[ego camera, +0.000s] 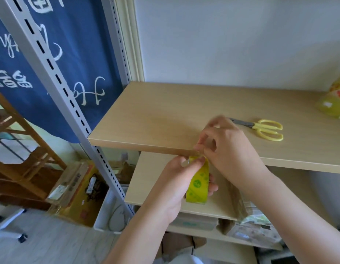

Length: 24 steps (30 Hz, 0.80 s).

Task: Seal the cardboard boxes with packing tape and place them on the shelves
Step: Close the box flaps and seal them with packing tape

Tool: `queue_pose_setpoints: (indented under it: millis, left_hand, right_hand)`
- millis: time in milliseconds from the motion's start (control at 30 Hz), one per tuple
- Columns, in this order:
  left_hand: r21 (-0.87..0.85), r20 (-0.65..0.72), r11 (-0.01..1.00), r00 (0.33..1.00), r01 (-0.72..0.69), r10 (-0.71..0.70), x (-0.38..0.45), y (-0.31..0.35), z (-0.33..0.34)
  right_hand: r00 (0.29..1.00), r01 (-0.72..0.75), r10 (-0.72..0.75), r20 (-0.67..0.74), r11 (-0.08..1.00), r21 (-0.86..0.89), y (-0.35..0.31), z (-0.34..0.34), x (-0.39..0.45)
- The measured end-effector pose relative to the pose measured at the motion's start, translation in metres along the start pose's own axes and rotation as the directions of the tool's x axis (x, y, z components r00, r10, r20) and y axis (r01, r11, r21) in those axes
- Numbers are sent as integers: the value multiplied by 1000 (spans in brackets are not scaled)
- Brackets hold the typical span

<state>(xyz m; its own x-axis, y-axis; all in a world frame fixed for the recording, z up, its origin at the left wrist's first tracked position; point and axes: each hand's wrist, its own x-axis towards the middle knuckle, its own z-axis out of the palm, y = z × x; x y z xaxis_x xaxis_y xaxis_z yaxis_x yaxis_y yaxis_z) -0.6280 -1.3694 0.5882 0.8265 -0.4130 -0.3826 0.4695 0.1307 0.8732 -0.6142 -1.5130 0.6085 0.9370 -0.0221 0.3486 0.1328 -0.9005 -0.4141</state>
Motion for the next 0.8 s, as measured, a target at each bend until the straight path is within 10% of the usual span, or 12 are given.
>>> queue_pose_setpoints:
  millis: [367,633,800]
  left_hand:
    - [121,18,993,1000,-4,2,16,-11,-14]
    - [169,-77,975,984,-144,159,46,-22,-50]
    - [445,-347,895,927,30,141,70,-99,-47]
  right_hand:
    - [988,-129,129,87,992,-9,27,3,19]
    - [813,175,-175,-555,983,-53,68,3,-82]
    - [912,-332,278,-302,933,-142,178,41,-160]
